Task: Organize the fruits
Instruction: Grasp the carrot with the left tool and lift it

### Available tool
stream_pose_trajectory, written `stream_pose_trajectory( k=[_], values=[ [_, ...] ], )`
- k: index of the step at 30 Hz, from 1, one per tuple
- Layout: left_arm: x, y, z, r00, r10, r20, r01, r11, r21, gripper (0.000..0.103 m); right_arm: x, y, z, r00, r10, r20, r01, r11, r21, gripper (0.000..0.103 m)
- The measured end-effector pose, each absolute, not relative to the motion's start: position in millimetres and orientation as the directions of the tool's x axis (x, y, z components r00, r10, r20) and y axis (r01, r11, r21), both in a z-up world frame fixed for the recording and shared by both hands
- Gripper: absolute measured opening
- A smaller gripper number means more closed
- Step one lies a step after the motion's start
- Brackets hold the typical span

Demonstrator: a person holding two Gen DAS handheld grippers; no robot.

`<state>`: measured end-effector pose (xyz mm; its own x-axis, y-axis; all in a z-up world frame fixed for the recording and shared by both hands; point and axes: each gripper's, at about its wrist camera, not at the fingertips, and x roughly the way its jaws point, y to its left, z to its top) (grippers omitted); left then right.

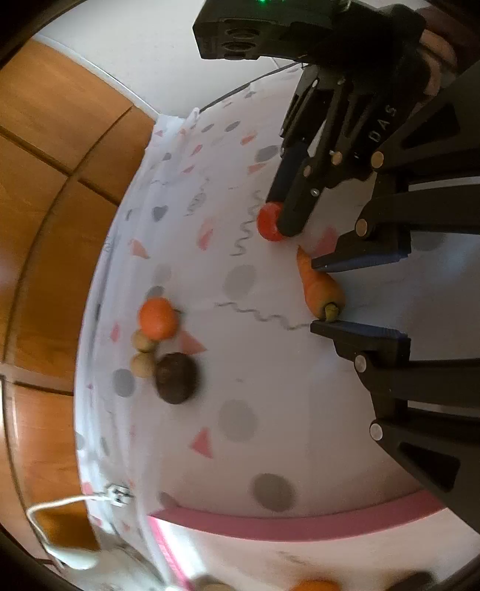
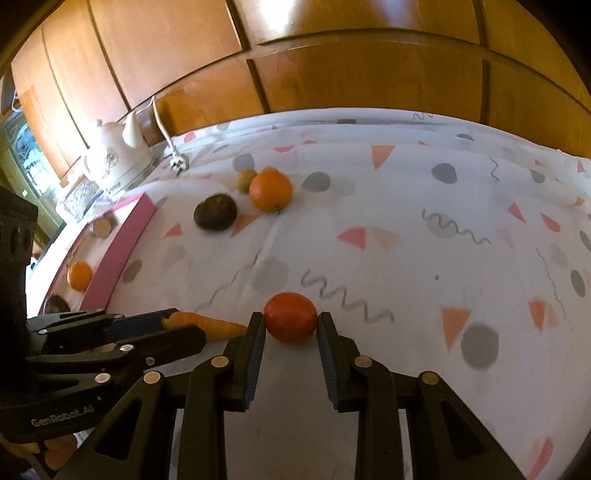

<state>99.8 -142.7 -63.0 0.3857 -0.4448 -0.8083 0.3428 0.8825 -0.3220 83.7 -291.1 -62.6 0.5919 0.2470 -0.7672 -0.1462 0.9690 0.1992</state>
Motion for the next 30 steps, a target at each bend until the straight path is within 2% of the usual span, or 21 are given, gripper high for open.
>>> stream_pose_trajectory(
  k=[5,7,8,14,15,18,21,25,30],
  values=[
    [89,-148,-61,0.367,-0.442,-0.819,0.389,0.872,-0.297,0.027,65,-298,-65,0.586,0.24,-0.774,-0.112,0.97,0.216,0.029],
    [88,-150,-57,0.355,-0.44,-0.825,0.426,0.862,-0.276,0.039,62,-298,-65,0.585,0.235,-0.776,-0.108,0.971,0.213,0.029],
    [89,-152,-55,0.355,-0.434,-0.828,0.439,0.859,-0.262,0.042,61,-298,-65,0.584,0.232,-0.777,-0.107,0.972,0.21,0.028],
    [96,-170,-49,0.349,-0.422,-0.837,0.571,0.804,-0.167,0.045,57,-298,-66,0.584,0.228,-0.779,-0.097,0.972,0.213,0.029],
    [98,-174,-51,0.344,-0.417,-0.841,0.588,0.794,-0.153,0.044,58,-298,-67,0.583,0.23,-0.779,-0.094,0.972,0.217,0.029],
    [99,-182,-60,0.317,-0.389,-0.865,0.62,0.775,-0.121,0.02,58,-300,-68,0.582,0.235,-0.778,-0.088,0.97,0.227,0.029],
    [91,-176,-61,0.334,-0.394,-0.856,0.609,0.783,-0.122,0.02,57,-297,-69,0.586,0.224,-0.779,-0.101,0.974,0.203,0.029],
    [87,-164,-61,0.361,-0.396,-0.844,0.52,0.837,-0.17,0.02,55,-293,-70,0.595,0.198,-0.779,-0.109,0.98,0.165,0.029],
    [74,-163,-65,0.433,-0.362,-0.825,0.446,0.882,-0.153,0.02,50,-288,-72,0.629,0.162,-0.761,-0.106,0.987,0.122,0.029]
  ],
)
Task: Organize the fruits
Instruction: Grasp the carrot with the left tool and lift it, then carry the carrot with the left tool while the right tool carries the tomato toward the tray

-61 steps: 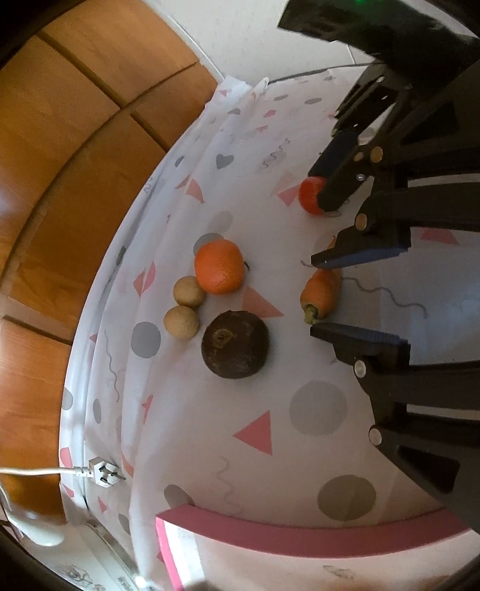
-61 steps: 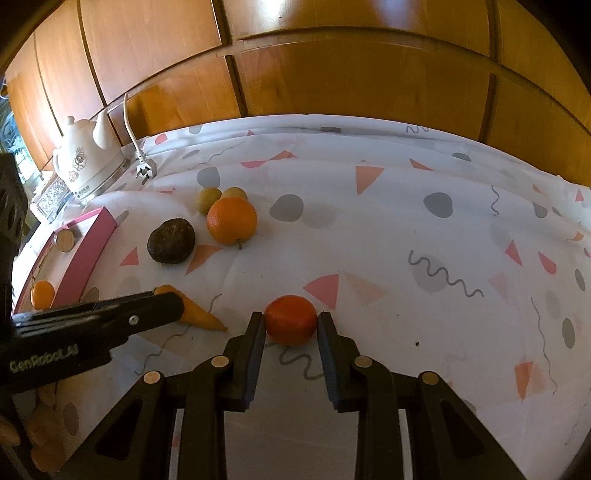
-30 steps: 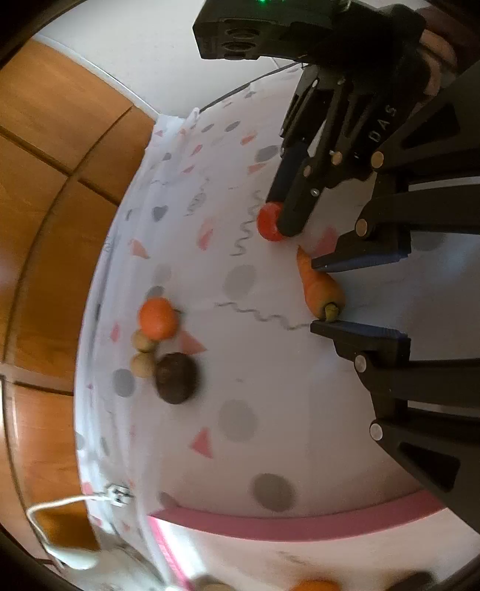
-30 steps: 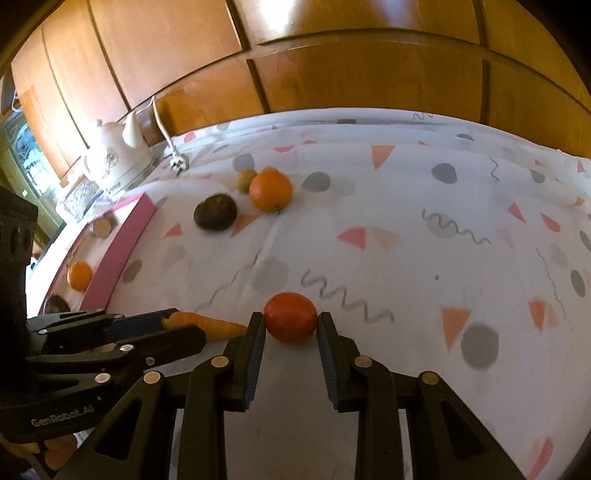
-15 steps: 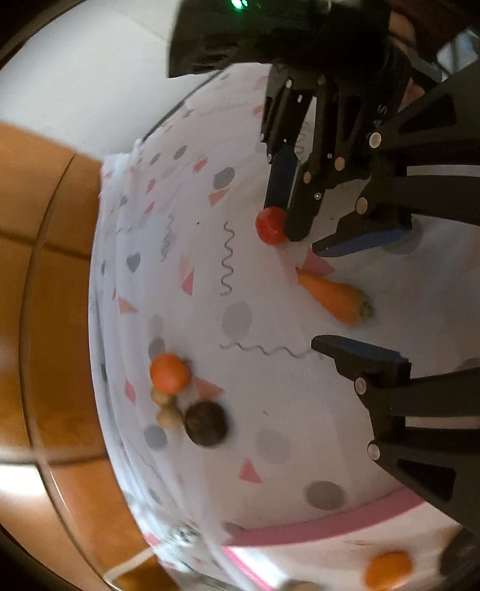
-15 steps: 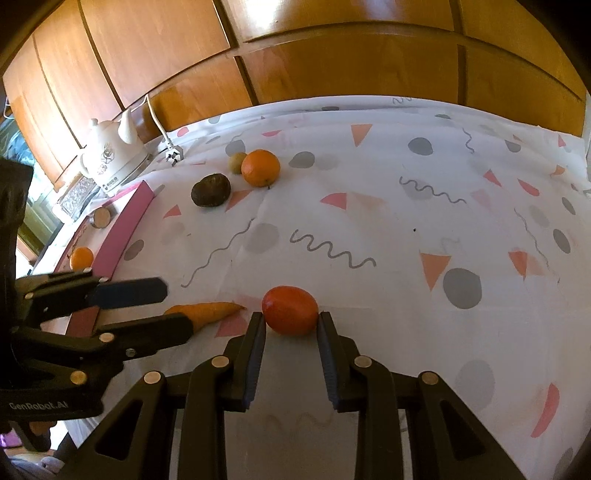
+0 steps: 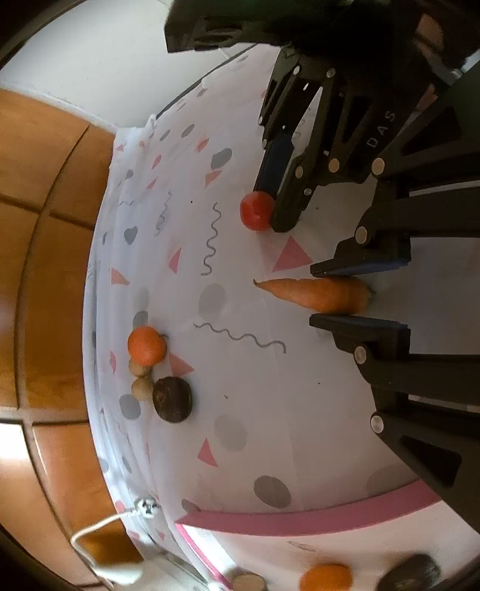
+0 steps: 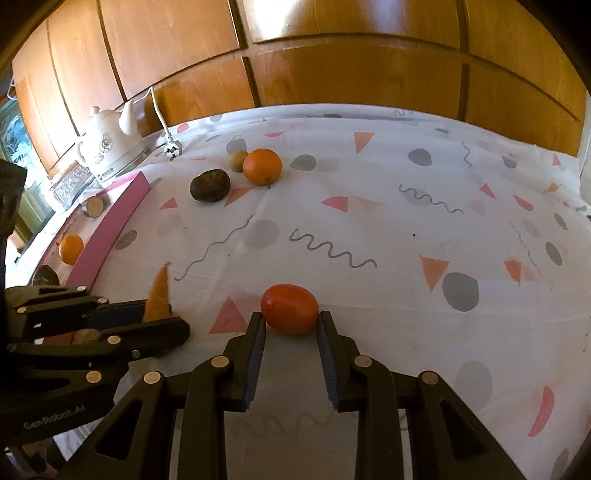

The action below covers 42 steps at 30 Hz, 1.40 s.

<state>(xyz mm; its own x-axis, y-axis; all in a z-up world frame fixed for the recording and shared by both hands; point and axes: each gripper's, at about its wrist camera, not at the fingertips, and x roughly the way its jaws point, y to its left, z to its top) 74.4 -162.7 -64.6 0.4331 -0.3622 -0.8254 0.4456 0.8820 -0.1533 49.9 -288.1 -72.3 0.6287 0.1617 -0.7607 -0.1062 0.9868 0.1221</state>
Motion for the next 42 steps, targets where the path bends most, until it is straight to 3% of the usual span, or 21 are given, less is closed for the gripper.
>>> stream_pose_trajectory(
  k=[8,22,42],
  values=[
    [65,-162,-63,0.494,-0.331,-0.804,0.419,0.901,-0.114,0.02,48,-284,-73,0.644,0.131,-0.753,-0.091,0.991,0.095,0.029],
    [48,-130,-51,0.503,-0.352,-0.789,0.367,0.914,-0.174,0.02,45,-277,-69,0.633,0.075,-0.771,-0.055,0.997,0.053,0.028],
    [37,-63,-6,0.647,-0.249,-0.721,0.188,0.968,-0.166,0.02,31,-222,-35,0.648,0.19,-0.737,-0.185,0.979,0.09,0.028]
  ],
)
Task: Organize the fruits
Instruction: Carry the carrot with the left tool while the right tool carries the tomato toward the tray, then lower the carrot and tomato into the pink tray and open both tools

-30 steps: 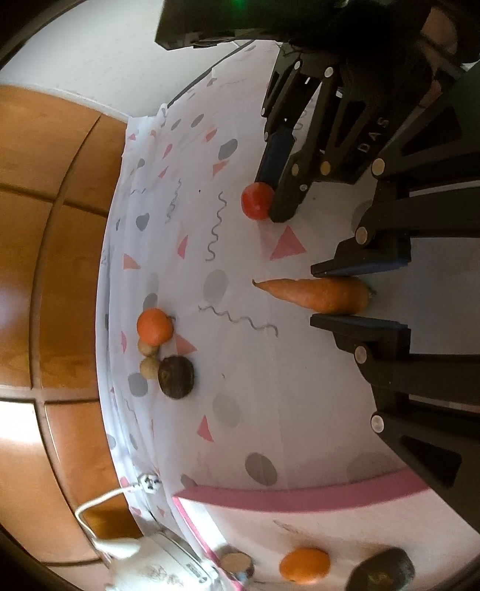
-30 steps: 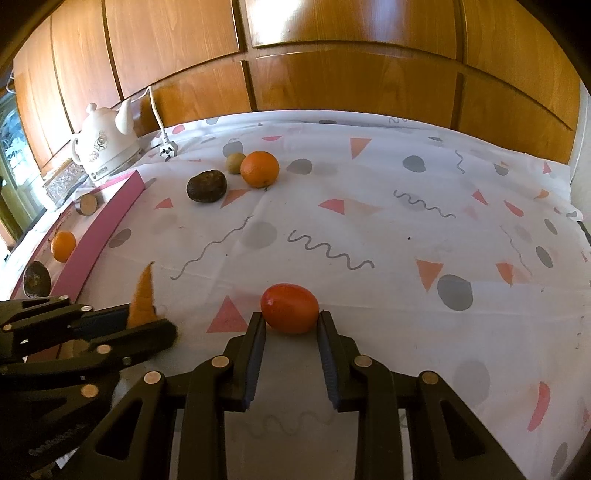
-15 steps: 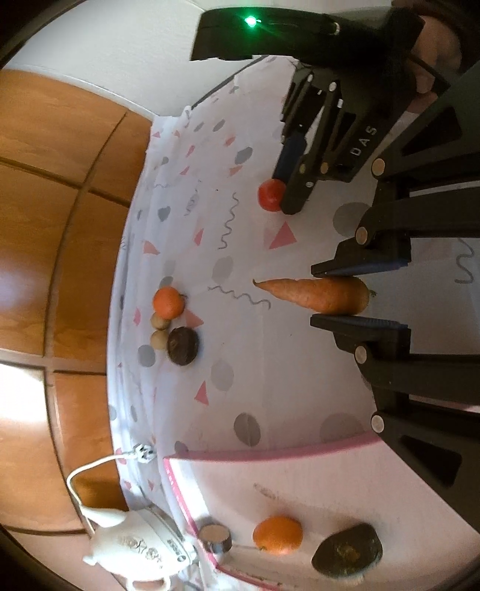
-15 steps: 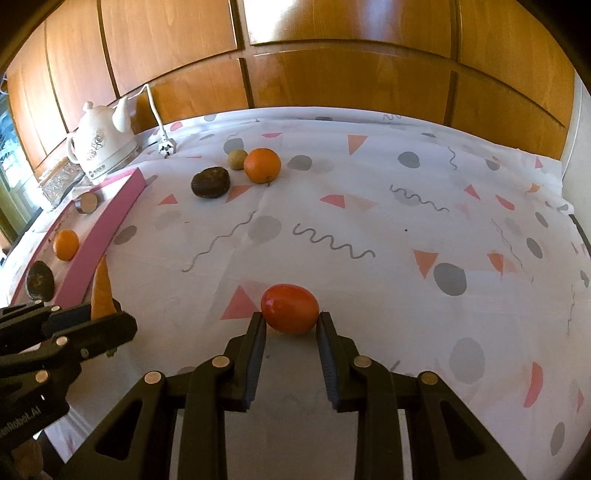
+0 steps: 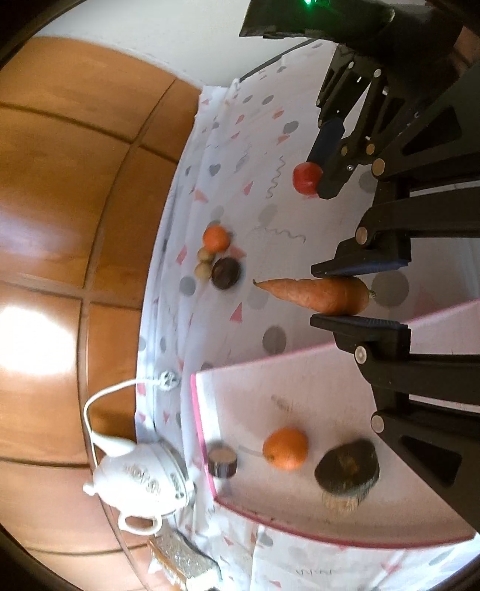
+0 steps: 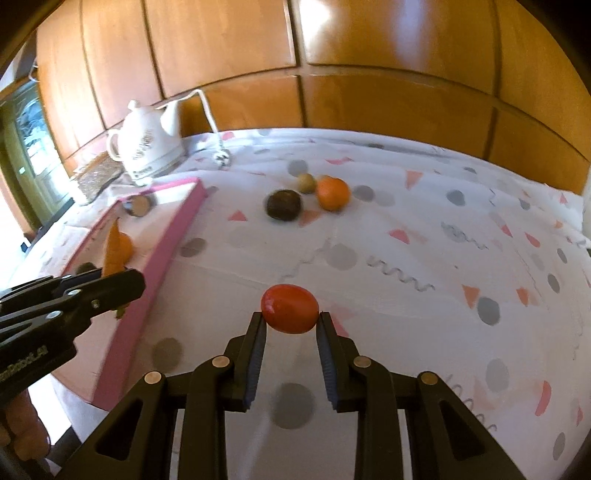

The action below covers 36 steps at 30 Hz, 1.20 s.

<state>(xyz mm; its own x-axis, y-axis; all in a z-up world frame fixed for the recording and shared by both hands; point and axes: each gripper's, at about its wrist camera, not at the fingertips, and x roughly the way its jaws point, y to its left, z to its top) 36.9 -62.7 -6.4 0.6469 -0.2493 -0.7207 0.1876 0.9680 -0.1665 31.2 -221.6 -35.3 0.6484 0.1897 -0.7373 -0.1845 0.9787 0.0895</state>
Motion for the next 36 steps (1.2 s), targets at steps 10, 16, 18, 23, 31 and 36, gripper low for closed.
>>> stream_pose_trajectory(
  k=[10,16,18,23,31,36],
  values=[
    [37,-24,-2,0.671,-0.194,-0.715,0.104,0.98,-0.168,0.02,34,-173,-18,0.632,0.301,-0.714,-0.307,0.943,0.126,0.028],
    [38,1,-4,0.676,-0.16,-0.72,0.047,0.984,-0.174,0.02,34,-144,-14,0.605,0.358,-0.711,-0.379,0.915,0.139,0.028],
    [38,10,-6,0.676,-0.143,-0.722,0.021,0.984,-0.175,0.02,35,-137,-13,0.595,0.37,-0.714,-0.401,0.906,0.135,0.028],
    [38,29,-6,0.683,-0.111,-0.722,-0.022,0.985,-0.172,0.02,36,-116,-10,0.573,0.4,-0.715,-0.453,0.882,0.131,0.028],
    [45,53,-3,0.693,-0.07,-0.718,-0.082,0.981,-0.174,0.02,44,-82,-12,0.537,0.421,-0.732,-0.51,0.852,0.116,0.028],
    [52,64,-3,0.692,-0.043,-0.721,-0.108,0.981,-0.163,0.02,50,-69,-12,0.527,0.417,-0.74,-0.518,0.848,0.108,0.028]
  ],
)
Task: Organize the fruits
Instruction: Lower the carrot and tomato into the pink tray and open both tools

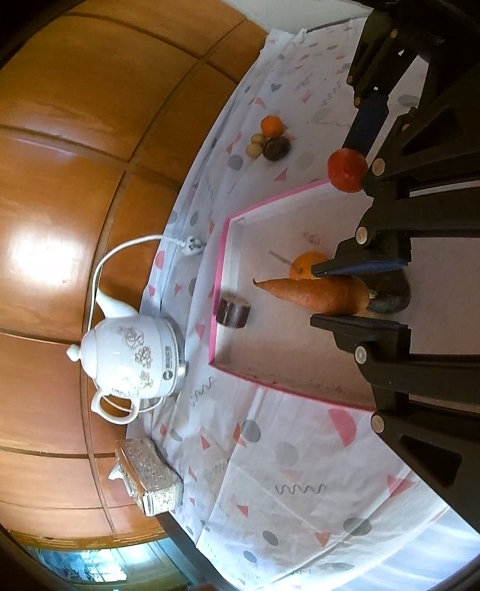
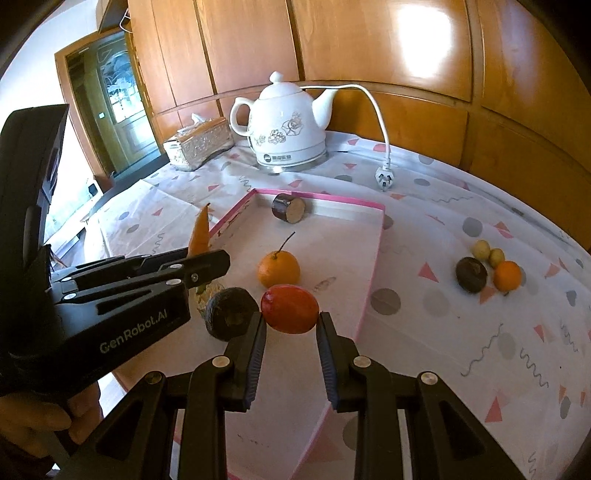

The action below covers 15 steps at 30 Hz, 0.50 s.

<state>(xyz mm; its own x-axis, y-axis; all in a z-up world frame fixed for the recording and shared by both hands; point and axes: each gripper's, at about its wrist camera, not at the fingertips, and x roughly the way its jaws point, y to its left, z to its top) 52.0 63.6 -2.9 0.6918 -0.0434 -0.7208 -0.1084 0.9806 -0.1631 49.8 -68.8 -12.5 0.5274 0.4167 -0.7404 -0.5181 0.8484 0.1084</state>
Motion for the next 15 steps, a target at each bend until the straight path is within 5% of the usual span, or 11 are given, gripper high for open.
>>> stream_pose_trajectory(
  k=[15],
  values=[
    [53,75,-12,0.67,-0.007,-0.742,-0.171,0.971,-0.164,0.029,63,-59,-29,0.516,0.4,-0.758,-0.464,0.874,0.144,0.033]
  ],
)
